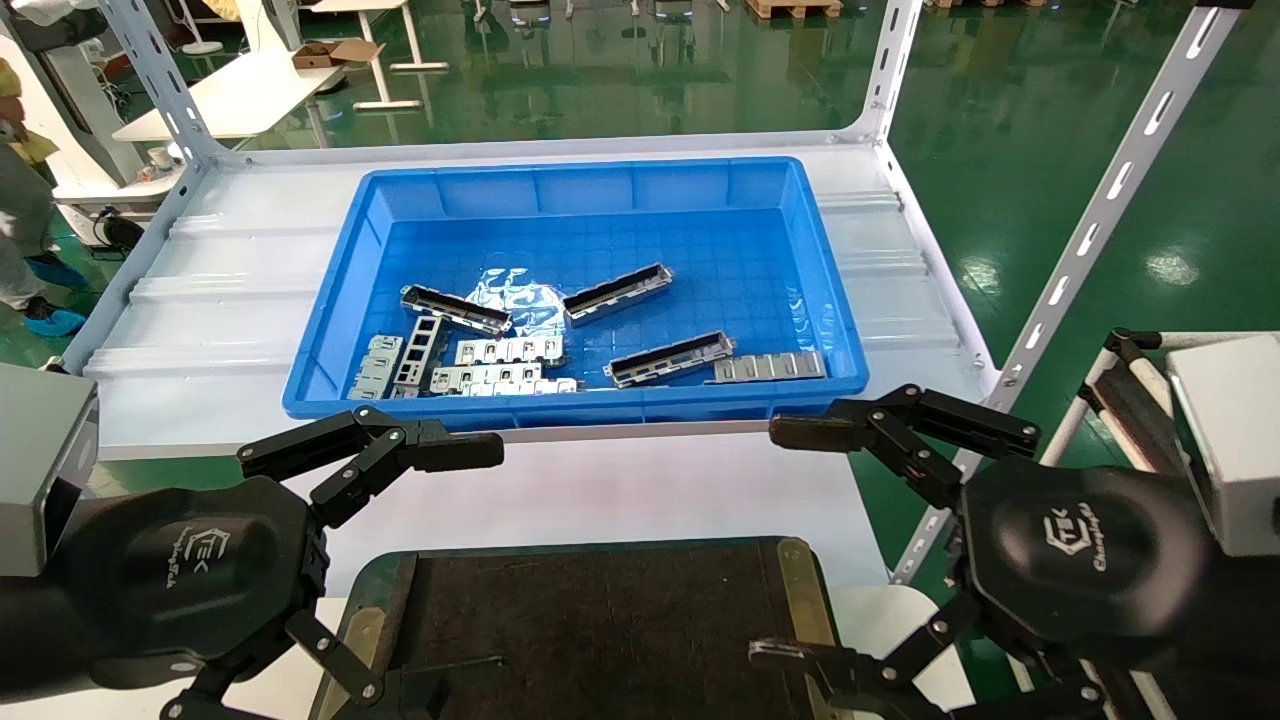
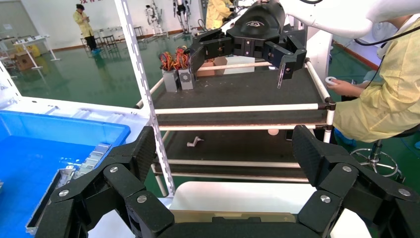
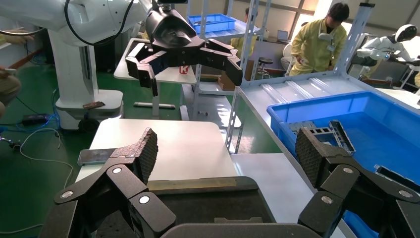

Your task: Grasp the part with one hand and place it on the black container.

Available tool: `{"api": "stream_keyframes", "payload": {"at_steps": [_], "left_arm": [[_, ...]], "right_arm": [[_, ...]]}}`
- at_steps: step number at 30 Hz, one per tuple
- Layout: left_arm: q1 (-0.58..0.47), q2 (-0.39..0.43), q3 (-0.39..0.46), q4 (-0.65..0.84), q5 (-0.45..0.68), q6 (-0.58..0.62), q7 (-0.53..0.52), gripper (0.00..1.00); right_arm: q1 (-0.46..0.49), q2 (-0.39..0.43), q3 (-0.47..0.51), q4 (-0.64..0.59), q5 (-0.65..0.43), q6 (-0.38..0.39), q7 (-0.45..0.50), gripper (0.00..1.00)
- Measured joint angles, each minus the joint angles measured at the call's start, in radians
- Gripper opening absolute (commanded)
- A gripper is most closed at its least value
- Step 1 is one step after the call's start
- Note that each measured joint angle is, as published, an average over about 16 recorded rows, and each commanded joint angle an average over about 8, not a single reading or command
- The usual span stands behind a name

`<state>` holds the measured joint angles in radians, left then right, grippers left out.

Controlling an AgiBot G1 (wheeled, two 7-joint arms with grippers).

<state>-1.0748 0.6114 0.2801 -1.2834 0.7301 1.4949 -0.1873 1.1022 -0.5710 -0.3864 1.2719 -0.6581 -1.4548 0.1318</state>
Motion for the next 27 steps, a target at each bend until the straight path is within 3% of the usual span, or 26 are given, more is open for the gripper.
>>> {"api": "stream_keyframes", "payload": {"at_steps": [27], "left_arm": [[0.0,0.0,0.0,0.0,0.0,0.0,0.0,1.0]], "right_arm": [[0.0,0.0,0.0,0.0,0.0,0.0,0.0,1.0]]}}
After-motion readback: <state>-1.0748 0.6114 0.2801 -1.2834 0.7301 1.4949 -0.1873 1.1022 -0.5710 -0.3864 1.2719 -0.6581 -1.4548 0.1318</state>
